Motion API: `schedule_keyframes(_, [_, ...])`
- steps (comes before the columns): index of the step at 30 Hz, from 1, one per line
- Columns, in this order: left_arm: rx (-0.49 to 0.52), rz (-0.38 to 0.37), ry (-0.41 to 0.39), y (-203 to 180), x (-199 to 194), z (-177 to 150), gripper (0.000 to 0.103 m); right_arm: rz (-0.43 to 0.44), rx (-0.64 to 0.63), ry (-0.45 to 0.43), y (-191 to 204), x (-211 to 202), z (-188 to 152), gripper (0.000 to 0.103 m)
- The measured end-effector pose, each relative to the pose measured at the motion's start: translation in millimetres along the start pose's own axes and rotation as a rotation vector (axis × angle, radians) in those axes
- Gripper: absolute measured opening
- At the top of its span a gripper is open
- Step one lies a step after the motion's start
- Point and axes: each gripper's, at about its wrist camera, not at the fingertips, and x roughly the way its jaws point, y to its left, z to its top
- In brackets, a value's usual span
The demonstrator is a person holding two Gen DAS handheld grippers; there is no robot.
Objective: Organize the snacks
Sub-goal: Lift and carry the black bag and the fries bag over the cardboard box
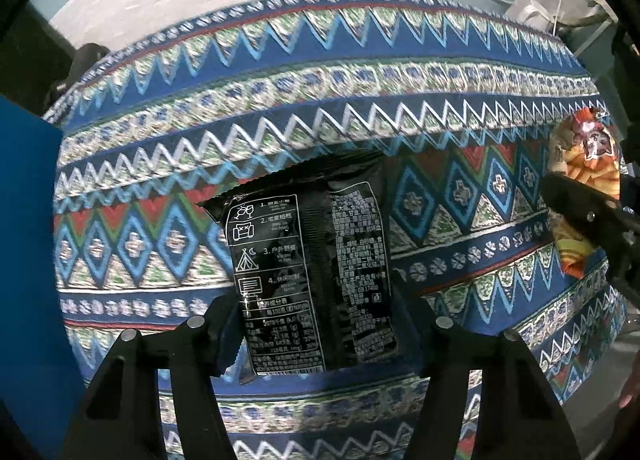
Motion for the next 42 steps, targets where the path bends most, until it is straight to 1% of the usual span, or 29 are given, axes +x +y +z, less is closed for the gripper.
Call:
schedule_keyframes(3, [0.006, 0.007, -0.039, 8.5, -13.1, -1.4, 0.066, -0.004, -0.026, -0.019, 8.5, -5.9, 6.6, 0.043])
schedule_keyframes(4, [0.006, 0.010, -0.050, 11.3, -17.8, -1.7, 0.066, -0.003, -0.033, -0.023, 17.2, -7.7, 6.0, 0.043])
schedule_keyframes(8, [-0.004, -0.003, -0.088, 23.7, -42.3, -2.1, 0.066, 0.004, -0.055, -0.042, 33.6, -14.9, 12.2, 0.043])
schedule_keyframes(11, [-0.002, 0.001, -0.129, 33.6, -61.1, -8.8, 0.066, 0.011, -0.069, -0.061, 48.1, -20.6, 20.8, 0.043])
schedule_keyframes(13, [0.001, 0.005, -0.161, 38.0, -72.9, -7.7, 0.066, 0.014, -0.081, -0.077, 64.3, -20.3, 25.0, 0.043])
schedule_keyframes(16, [0.007, 0.012, -0.204, 44.0, -91.0, -7.7, 0.066, 0.023, -0.099, -0.099, 73.5, -28.8, 29.5, 0.043])
schedule_keyframes(19, [0.009, 0.011, -0.241, 58.8, -98.9, -10.6, 0.066, 0.033, -0.117, -0.117, 85.4, -36.8, 33.4, 0.043])
schedule_keyframes(23, [0.005, 0.011, -0.273, 75.5, -109.5, -12.5, 0.066, 0.044, -0.139, -0.143, 101.6, -49.5, 39.5, 0.043])
schedule_keyframes(27, [-0.002, 0.037, -0.313, 93.6, -123.4, -17.2, 0.066, 0.059, -0.161, -0.170, 119.5, -61.9, 45.2, 0.043])
schedule_keyframes(31, [-0.021, 0.038, -0.351, 111.5, -138.3, -24.2, 0.066, 0.073, -0.182, -0.188, 137.2, -71.0, 49.2, 0.043])
schedule_keyframes(37, [-0.048, 0.042, -0.388, 137.3, -155.7, -36.7, 0.066, 0.094, -0.228, -0.212, 169.2, -82.8, 55.7, 0.043])
schedule_keyframes(42, [-0.085, 0.023, -0.397, 161.8, -163.8, -45.9, 0.066, 0.123, -0.261, -0.225, 196.3, -90.2, 61.4, 0.043])
